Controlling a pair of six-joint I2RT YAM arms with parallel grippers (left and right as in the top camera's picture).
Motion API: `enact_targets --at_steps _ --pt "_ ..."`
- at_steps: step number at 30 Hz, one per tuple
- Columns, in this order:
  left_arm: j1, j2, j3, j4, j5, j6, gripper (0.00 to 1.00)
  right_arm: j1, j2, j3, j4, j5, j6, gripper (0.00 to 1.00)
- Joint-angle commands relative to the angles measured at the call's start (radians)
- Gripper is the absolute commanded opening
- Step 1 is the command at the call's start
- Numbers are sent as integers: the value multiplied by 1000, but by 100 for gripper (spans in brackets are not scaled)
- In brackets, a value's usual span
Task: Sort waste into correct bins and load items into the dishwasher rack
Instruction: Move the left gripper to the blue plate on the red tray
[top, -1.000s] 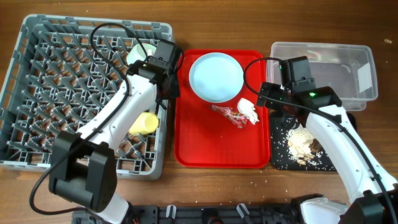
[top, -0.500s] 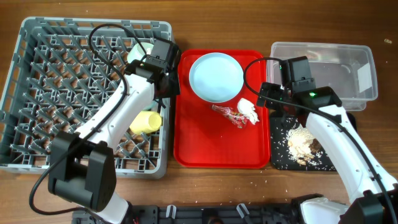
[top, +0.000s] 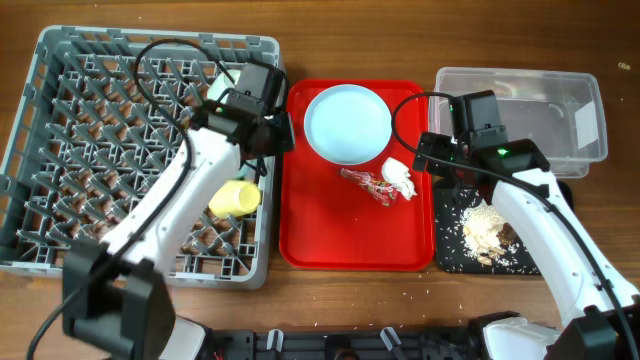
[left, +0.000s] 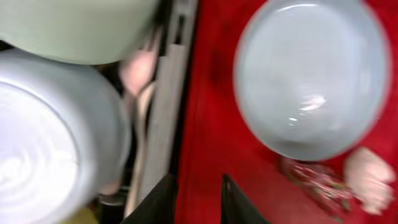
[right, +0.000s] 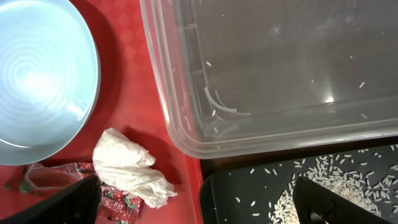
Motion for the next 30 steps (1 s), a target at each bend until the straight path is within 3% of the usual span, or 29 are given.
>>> enact_targets --at_steps 1,9,15,23,30 --pt "-32 -50 17 27 59 -16 27 -2 5 13 5 21 -6 100" --pt "-136 10 14 155 32 -70 29 -2 5 13 5 21 -5 100" --pt "-162 198 14 321 -208 -174 36 -2 5 13 5 21 -6 100" --pt "-157 388 14 447 -230 -174 36 -2 5 13 5 21 -6 99" --pt "-159 399 14 452 -181 -170 35 -2 5 13 5 21 -6 100"
